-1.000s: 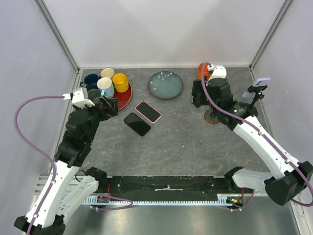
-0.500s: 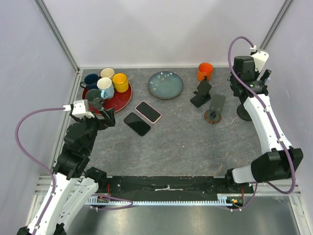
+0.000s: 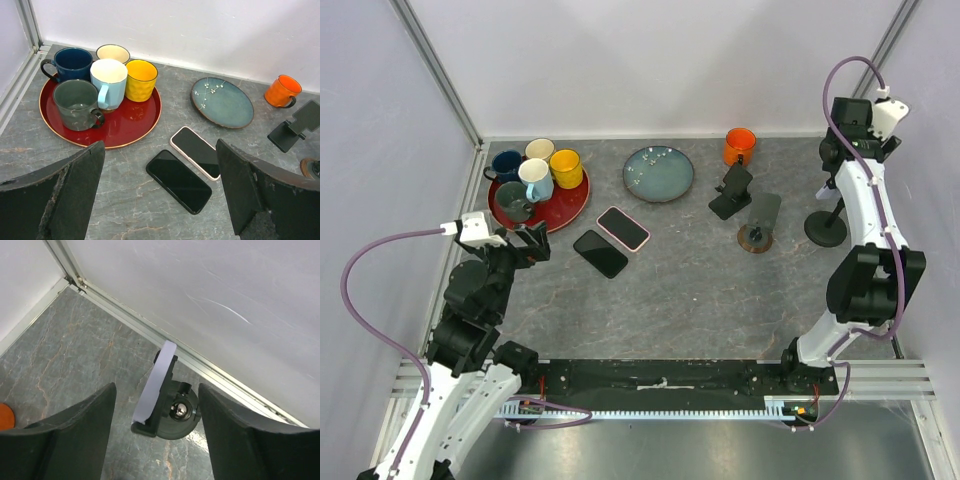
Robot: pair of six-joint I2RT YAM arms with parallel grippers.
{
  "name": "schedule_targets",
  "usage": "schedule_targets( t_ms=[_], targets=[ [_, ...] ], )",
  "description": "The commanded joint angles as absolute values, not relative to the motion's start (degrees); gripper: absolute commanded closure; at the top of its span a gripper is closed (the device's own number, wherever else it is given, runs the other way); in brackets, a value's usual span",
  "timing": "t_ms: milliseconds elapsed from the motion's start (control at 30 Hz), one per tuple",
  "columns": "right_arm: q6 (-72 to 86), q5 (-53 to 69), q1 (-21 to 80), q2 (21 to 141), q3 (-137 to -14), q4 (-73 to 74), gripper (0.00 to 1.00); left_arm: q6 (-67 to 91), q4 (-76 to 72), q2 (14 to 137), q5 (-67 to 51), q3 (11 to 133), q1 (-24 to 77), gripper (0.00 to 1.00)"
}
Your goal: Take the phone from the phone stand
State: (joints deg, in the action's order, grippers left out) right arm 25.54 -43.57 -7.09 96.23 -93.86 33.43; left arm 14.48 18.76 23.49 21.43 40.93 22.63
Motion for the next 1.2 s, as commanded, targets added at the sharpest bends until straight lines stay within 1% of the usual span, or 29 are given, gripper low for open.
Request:
schedule_targets(
  t_ms=[0, 67, 167, 433, 733, 833, 867, 933, 967, 1033, 1067, 1133, 1167],
  targets=[
    [28.83, -40.0, -8.87, 98.43, -97.21, 30.85, 0.3, 11.87, 17.05, 23.29, 23.03, 40.52, 23.03, 0.02],
    [29.26, -39.29, -9.32, 99.75, -97.29, 30.67, 0.34, 11.78, 16.96, 23.38, 22.94, 40.52, 23.11, 0.02],
    [29.97, -37.97, -9.93, 100.63, -97.12, 30.67, 0.44, 11.78, 16.88, 23.64, 23.03, 40.43, 23.2, 0.02],
    [30.94, -35.42, -10.81, 100.64, -94.84, 29.97, 0.45, 11.78, 16.88, 24.08, 22.76, 40.34, 23.12, 0.02],
    [30.06, -34.1, -11.69, 99.41, -92.29, 29.88, 0.54, 11.78, 16.79, 23.64, 22.76, 40.25, 23.12, 0.02],
    [29.36, -34.01, -11.87, 98.71, -91.67, 29.79, 0.6, 11.78, 16.87, 23.56, 22.68, 40.25, 23.12, 0.02],
    [29.09, -34.1, -11.95, 98.35, -91.5, 29.88, 0.64, 11.78, 16.79, 23.64, 22.59, 40.25, 23.12, 0.02],
    [28.13, -34.19, -11.95, 97.21, -91.23, 29.88, 0.69, 11.78, 16.79, 23.56, 22.5, 40.25, 23.12, 0.02],
    [27.78, -34.28, -12.04, 96.6, -90.88, 29.88, 0.75, 11.78, 16.79, 23.55, 22.41, 40.17, 23.12, 0.02],
    [27.07, -34.72, -11.95, 94.85, -90.44, 29.79, 0.81, 11.78, 16.79, 23.64, 22.24, 40.17, 23.2, 0.02],
    [26.55, -34.8, -11.95, 94.14, -89.74, 29.79, 0.88, 11.78, 16.7, 23.64, 22.15, 40.17, 23.2, 0.02],
    [26.37, -35.42, -11.95, 91.69, -88.95, 29.71, 0.92, 11.78, 16.79, 23.56, 22.15, 40.17, 23.2, 0.03],
    [26.28, -35.51, -11.95, 90.71, -87.64, 29.45, 0.98, 11.78, 16.7, 23.64, 22.15, 40.17, 23.2, 0.03]
  ],
)
